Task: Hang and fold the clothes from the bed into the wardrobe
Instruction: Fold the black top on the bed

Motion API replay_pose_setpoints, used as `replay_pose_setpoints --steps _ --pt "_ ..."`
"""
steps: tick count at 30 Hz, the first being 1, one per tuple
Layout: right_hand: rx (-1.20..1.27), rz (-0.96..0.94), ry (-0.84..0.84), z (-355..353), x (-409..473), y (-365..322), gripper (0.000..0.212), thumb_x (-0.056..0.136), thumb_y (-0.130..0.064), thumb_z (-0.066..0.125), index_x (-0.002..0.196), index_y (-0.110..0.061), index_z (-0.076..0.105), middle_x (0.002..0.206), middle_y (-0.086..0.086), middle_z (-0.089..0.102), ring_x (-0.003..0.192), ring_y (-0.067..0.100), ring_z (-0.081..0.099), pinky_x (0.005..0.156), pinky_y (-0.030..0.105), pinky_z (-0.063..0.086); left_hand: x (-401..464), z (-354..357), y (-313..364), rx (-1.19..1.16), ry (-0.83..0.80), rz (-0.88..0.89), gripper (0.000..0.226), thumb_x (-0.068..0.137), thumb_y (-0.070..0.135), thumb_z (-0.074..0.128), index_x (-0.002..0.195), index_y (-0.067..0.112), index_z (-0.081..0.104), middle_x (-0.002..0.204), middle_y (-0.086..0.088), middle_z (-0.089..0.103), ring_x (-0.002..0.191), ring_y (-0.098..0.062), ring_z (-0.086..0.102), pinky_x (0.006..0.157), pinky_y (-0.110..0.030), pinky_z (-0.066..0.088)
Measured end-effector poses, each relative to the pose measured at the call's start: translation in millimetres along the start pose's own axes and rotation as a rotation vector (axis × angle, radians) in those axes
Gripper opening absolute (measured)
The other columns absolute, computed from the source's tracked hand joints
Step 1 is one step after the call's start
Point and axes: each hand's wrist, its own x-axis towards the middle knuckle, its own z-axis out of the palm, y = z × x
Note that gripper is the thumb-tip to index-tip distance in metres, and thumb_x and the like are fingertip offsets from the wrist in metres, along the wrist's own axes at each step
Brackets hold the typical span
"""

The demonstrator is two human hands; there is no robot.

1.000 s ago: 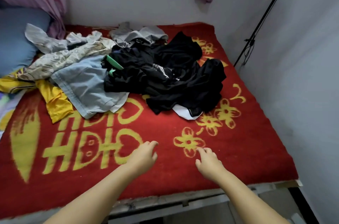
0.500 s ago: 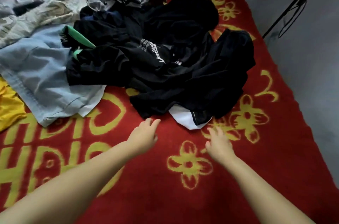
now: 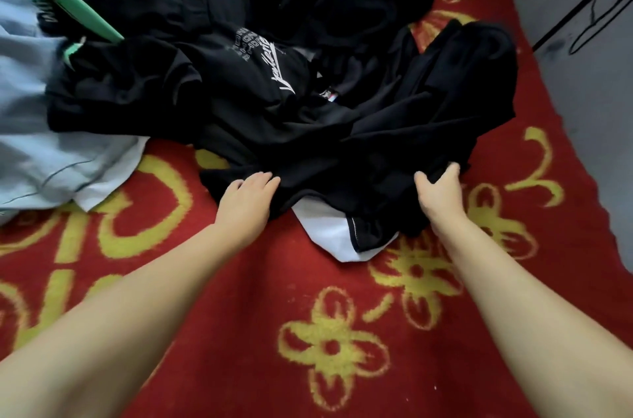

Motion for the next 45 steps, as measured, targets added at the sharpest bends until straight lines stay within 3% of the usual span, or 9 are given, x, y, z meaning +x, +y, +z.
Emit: replay_pose_setpoints --steps 4,9,12,15,20,28,34,39,45 --pt "-0.085 -0.233 -0.217 -2 -63 -2 0.062 0.094 -0.019 0.057 0.145 -0.003 0.027 0.138 0.015 0.050 0.126 0.029 0.048 0.088 0.020 0.034 -16 -16 -4 -0.273 -0.142 -0.048 0.054 0.096 0.032 0.050 0.146 0.018 0.035 0.150 0.000 0.035 0.139 -0.017 0.030 0.107 -0.035 0.036" --pt "-0.257 -0.450 -0.533 13 -165 -29 0.059 0.093 -0.023 0.059 0.144 -0.010 0.032 0.132 0.014 0.056 0.123 0.031 0.051 0.100 0.032 0.040 -59 -71 20 -1.379 -0.278 -0.294 0.048 0.092 0.050 0.050 0.135 0.030 0.047 0.123 0.005 0.060 0.116 -0.012 0.056 0.093 -0.028 0.046" --pt "-0.390 -0.547 -0.652 26 -223 -48 0.058 0.093 -0.027 0.056 0.143 -0.010 0.032 0.129 0.018 0.058 0.119 0.036 0.053 0.097 0.040 0.042 -103 -101 20 -1.650 -0.456 -0.295 0.062 0.074 0.067 0.062 0.129 0.048 0.041 0.123 0.017 0.060 0.111 -0.007 0.059 0.093 -0.039 0.050" --pt "-0.502 -0.643 -0.704 32 -280 -62 0.043 0.094 -0.029 0.055 0.128 -0.008 0.040 0.111 0.019 0.064 0.103 0.038 0.059 0.082 0.041 0.043 -155 -108 -4 -1.468 -0.535 -0.248 0.043 0.079 0.049 0.071 0.116 0.032 0.058 0.106 0.005 0.070 0.097 -0.011 0.066 0.083 -0.033 0.053" --pt "-0.383 -0.649 -0.886 43 -341 -64 0.025 0.093 -0.031 0.057 0.113 -0.016 0.058 0.099 -0.001 0.066 0.093 0.017 0.062 0.082 0.032 0.045 -226 -105 -99 -1.441 -0.204 -0.578 0.017 0.092 0.025 0.060 0.092 0.012 0.071 0.087 -0.002 0.074 0.079 -0.013 0.067 0.072 -0.023 0.050" --pt "-0.405 -0.039 -0.364 87 -312 -7 0.053 0.092 -0.013 0.052 0.143 -0.009 0.037 0.143 0.016 0.040 0.127 0.028 0.044 0.100 0.033 0.037 -295 -60 -262 -1.209 0.084 -0.986 0.019 0.091 0.016 0.059 0.106 0.004 0.065 0.095 -0.011 0.062 0.074 -0.016 0.052 0.065 -0.029 0.039" --pt "-0.148 0.374 -0.490 124 -322 12 0.091 0.087 -0.034 0.068 0.152 -0.004 0.012 0.152 0.017 0.031 0.137 0.033 0.035 0.110 0.039 0.033 -302 -42 -234 -0.677 0.102 -0.490 0.049 0.085 0.009 0.063 0.133 0.005 0.051 0.138 -0.020 0.046 0.130 -0.032 0.040 0.109 -0.040 0.031" --pt "-0.551 0.143 -0.560 129 -333 3 0.043 0.089 -0.030 0.059 0.122 -0.008 0.042 0.118 0.016 0.060 0.105 0.033 0.058 0.076 0.031 0.042 -302 -36 -159 -0.267 -0.020 0.330 0.080 0.080 0.022 0.062 0.151 0.022 0.025 0.160 -0.006 0.012 0.148 -0.024 0.004 0.118 -0.048 0.003" --pt "-0.512 -0.215 -0.757 105 -358 -14 0.056 0.086 -0.028 0.059 0.137 -0.012 0.043 0.129 0.007 0.058 0.117 0.025 0.056 0.093 0.029 0.044 -292 -21 -113 0.076 -0.388 0.238 0.051 0.086 0.035 0.056 0.134 0.021 0.048 0.144 -0.007 0.034 0.137 -0.030 0.025 0.116 -0.056 0.002"
